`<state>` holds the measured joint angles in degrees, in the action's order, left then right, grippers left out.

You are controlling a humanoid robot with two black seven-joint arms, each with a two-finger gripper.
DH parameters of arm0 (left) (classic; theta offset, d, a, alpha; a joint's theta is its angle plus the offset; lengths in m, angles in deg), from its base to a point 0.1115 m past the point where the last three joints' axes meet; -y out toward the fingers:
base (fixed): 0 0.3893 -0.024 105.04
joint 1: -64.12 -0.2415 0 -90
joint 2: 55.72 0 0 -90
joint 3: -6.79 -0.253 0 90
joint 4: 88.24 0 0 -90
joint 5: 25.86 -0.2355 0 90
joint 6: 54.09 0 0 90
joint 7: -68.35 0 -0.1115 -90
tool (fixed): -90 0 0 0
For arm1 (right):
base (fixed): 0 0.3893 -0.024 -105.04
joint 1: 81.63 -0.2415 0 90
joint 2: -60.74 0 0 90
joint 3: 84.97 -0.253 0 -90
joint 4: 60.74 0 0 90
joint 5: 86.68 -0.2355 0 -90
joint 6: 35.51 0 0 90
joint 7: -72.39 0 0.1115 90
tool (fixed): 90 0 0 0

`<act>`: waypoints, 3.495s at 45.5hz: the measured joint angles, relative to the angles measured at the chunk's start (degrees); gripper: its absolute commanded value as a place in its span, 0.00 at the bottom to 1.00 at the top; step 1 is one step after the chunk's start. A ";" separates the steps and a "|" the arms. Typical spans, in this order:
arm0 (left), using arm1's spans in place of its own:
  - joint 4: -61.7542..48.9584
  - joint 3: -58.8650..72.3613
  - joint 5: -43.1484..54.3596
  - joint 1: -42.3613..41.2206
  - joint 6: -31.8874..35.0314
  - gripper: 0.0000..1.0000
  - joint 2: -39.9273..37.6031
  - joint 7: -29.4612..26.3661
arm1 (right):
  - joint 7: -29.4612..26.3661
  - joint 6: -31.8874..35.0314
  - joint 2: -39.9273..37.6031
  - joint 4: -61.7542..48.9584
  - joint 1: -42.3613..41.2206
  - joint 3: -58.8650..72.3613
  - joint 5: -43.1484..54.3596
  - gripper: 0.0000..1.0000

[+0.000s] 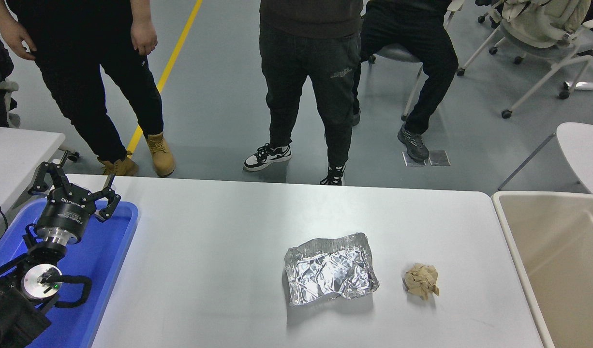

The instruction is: Clean the table surface

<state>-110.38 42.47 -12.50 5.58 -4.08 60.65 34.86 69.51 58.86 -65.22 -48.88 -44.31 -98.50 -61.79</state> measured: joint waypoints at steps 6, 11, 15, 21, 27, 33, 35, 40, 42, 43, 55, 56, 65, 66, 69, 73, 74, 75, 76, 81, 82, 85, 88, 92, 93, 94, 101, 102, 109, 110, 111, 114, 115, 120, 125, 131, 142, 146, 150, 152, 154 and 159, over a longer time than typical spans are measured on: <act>0.00 0.00 0.00 0.00 0.00 1.00 0.00 0.00 | 0.03 -0.06 -3.37 6.94 -1.40 -4.94 0.05 0.98; -0.01 0.00 0.00 0.00 0.00 1.00 0.00 0.00 | 0.05 -0.09 -5.71 12.84 -2.18 -9.89 0.15 0.98; -0.01 0.00 0.00 0.00 0.00 1.00 0.00 0.00 | 0.05 -0.09 -6.57 16.04 -2.43 -14.00 0.28 0.98; 0.00 0.00 0.00 0.00 0.00 1.00 0.00 0.00 | 0.10 -0.07 -7.04 20.15 -2.72 -20.40 0.51 0.98; 0.00 0.00 0.00 0.00 0.00 1.00 0.00 0.00 | 1.07 -0.13 -6.40 23.46 -2.79 -27.02 0.64 0.98; 0.00 0.00 0.00 0.00 0.00 1.00 0.00 0.00 | 3.46 -0.24 -4.74 25.94 -2.55 -31.81 0.73 0.98; 0.00 0.00 0.00 0.00 0.00 1.00 0.00 0.00 | 4.19 -0.26 -4.08 26.42 -2.41 -33.19 0.72 0.98; 0.00 0.00 0.00 0.00 0.00 1.00 0.00 0.00 | 6.66 -0.33 -1.58 27.57 -1.57 -37.13 0.75 0.98; 0.00 0.00 0.00 0.00 0.00 1.00 0.00 0.00 | 7.44 -0.33 -0.59 27.83 -1.08 -38.33 0.74 0.98; 0.00 0.00 0.00 0.00 0.00 1.00 0.00 0.00 | 8.09 -0.34 0.15 27.99 -0.65 -39.24 0.75 0.98; 0.00 0.00 0.01 0.00 0.00 1.00 0.00 0.00 | 15.84 -0.30 6.83 29.83 5.07 -44.28 0.81 0.98; -0.01 0.00 0.00 0.00 0.00 1.00 0.00 0.00 | 16.44 -0.30 7.33 29.95 5.55 -44.46 0.82 0.98; 0.00 0.00 0.00 0.00 0.00 1.00 0.00 0.00 | 21.31 -0.37 11.80 30.71 10.11 -45.50 0.94 0.98; 0.00 0.00 0.00 0.00 0.00 1.00 0.00 0.00 | 22.03 -0.41 12.36 30.77 10.69 -45.61 0.99 0.98; 0.00 0.00 0.00 0.00 0.00 1.00 0.00 0.00 | 23.49 -0.46 13.68 30.85 12.10 -45.70 1.05 0.98; 0.00 0.00 0.00 0.00 0.00 1.00 0.00 0.00 | 25.36 -0.54 15.32 30.88 13.89 -45.83 1.11 0.98; 0.00 0.00 0.00 0.00 0.00 1.00 0.00 0.00 | 25.68 -0.55 15.65 30.88 14.26 -45.84 1.11 0.98; 0.00 0.00 0.00 0.00 0.00 1.00 0.00 0.00 | 25.97 -0.57 15.93 30.88 14.59 -45.84 1.12 0.98; 0.00 0.00 0.00 0.00 0.00 1.00 0.00 0.00 | 26.36 -0.60 16.25 30.88 14.99 -45.87 1.14 0.98; 0.00 0.00 0.00 0.00 0.00 1.00 0.00 0.00 | 27.61 -0.66 17.38 30.71 16.63 -45.94 1.17 0.98; 0.00 0.00 0.00 0.00 0.00 1.00 0.00 0.00 | 28.03 -0.68 17.70 30.66 17.25 -45.99 1.18 0.98; 0.00 0.00 0.00 0.00 0.00 1.00 0.00 0.00 | 28.35 -0.69 17.95 30.62 17.82 -46.02 1.18 0.98; 0.00 0.00 0.00 0.00 0.00 1.00 0.00 0.00 | 28.69 -0.72 18.44 30.53 18.75 -46.03 1.20 0.98; 0.00 0.00 0.00 0.00 0.00 1.00 0.00 0.00 | 29.04 -0.74 18.80 30.46 19.51 -46.02 1.21 0.99; 0.00 0.00 0.00 0.00 0.00 1.00 0.00 0.00 | 29.06 -0.74 18.87 30.44 19.66 -46.02 1.21 0.98; 0.00 0.00 0.00 0.00 0.00 1.00 0.00 0.00 | 29.10 -0.74 18.93 30.42 19.78 -46.01 1.21 0.98; 0.00 0.00 0.00 0.00 0.00 1.00 0.00 0.00 | 29.37 -0.75 19.11 30.35 20.34 -46.01 1.21 0.98; 0.00 0.00 0.00 0.00 0.00 1.00 0.00 0.00 | 29.39 -0.75 19.10 30.33 20.36 -45.95 1.21 0.99; -0.01 0.00 0.00 0.00 0.00 1.00 0.00 0.00 | 29.51 -0.76 17.71 30.16 19.87 -44.68 1.23 0.98; 0.00 0.00 0.00 0.00 0.00 1.00 0.00 0.00 | 29.52 -0.76 17.37 30.14 19.63 -44.31 1.24 0.98; 0.00 0.00 0.00 0.00 0.00 1.00 0.00 0.00 | 29.54 -0.73 16.77 30.10 19.27 -43.56 1.25 0.98; 0.00 0.00 0.00 0.00 0.00 1.00 0.00 0.00 | 29.53 -0.59 15.07 30.06 18.22 -41.25 1.27 0.98; -0.01 0.00 0.00 0.00 0.00 1.00 0.00 0.00 | 29.54 -0.52 14.03 30.05 17.62 -39.71 1.27 0.98; 0.00 0.00 0.00 0.00 0.00 1.00 0.00 0.00 | 29.50 -0.20 9.57 30.10 14.45 -32.71 1.31 0.98; -0.01 0.00 0.00 0.00 0.00 1.00 0.00 0.00 | 29.50 0.45 5.33 30.38 10.27 -23.28 1.60 0.98; 0.00 0.00 0.00 0.00 0.00 1.00 0.00 0.00 | 29.50 1.98 1.23 30.64 4.58 -13.22 4.27 0.98; -0.01 0.00 0.00 0.00 0.00 1.00 0.00 0.00 | 29.81 4.19 -4.09 34.80 -4.76 1.91 15.87 0.98; 0.00 0.00 0.00 0.00 0.00 1.00 0.00 0.00 | 30.14 4.57 -5.54 38.67 -7.64 7.12 21.57 0.98; 0.00 0.00 0.00 0.00 0.00 1.00 0.00 0.00 | 30.45 4.81 -6.51 42.86 -10.31 11.84 27.49 0.98; 0.00 0.00 0.00 0.00 0.00 1.00 0.00 0.00 | 30.56 4.92 -6.80 45.05 -11.58 14.32 30.77 0.98; 0.00 0.00 0.00 0.00 0.00 1.00 0.00 0.00 | 30.59 4.98 -6.93 46.52 -12.46 16.11 33.06 0.98; 0.00 0.00 0.00 0.00 0.00 1.00 0.00 0.00 | 30.67 5.11 -6.11 49.77 -14.69 21.60 39.33 0.98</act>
<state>-110.39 42.47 -12.50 5.58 -4.08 60.65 34.86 100.19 63.97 -71.33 0.89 -59.00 -76.90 -22.46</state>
